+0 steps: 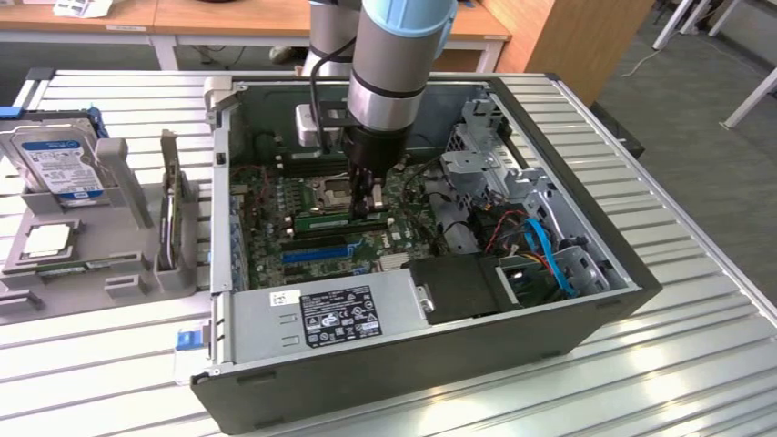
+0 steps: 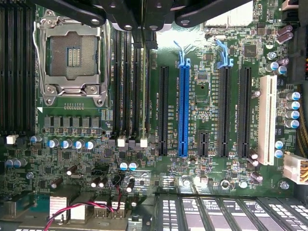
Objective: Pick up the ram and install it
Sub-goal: 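Insert the ram into the slot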
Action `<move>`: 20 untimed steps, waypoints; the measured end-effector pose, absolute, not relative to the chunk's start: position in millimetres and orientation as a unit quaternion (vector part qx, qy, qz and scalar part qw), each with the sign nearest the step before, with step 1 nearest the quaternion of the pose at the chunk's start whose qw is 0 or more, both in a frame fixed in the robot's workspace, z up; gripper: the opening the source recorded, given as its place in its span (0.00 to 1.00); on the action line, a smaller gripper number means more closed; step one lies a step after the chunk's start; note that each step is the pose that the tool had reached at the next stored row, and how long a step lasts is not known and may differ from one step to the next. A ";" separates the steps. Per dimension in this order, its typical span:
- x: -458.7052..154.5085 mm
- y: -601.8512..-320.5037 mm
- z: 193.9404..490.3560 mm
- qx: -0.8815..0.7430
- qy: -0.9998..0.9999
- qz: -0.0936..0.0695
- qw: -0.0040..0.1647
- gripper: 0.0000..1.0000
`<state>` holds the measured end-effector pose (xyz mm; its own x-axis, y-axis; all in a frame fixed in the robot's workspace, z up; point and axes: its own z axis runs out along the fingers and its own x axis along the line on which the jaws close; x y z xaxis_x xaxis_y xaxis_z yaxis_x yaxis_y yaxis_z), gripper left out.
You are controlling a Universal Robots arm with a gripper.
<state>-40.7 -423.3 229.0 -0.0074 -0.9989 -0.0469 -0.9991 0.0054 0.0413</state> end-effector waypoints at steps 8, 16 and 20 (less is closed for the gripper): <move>-40.7 -423.7 228.2 -0.705 0.709 0.031 0.002 0.12; -40.3 -423.6 229.6 -0.704 0.709 0.033 0.001 0.12; -40.1 -423.7 231.0 -0.704 0.709 0.034 -0.001 0.12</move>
<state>-40.1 -423.7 231.0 -0.0075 -0.9989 -0.0467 -0.9988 0.0053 0.0489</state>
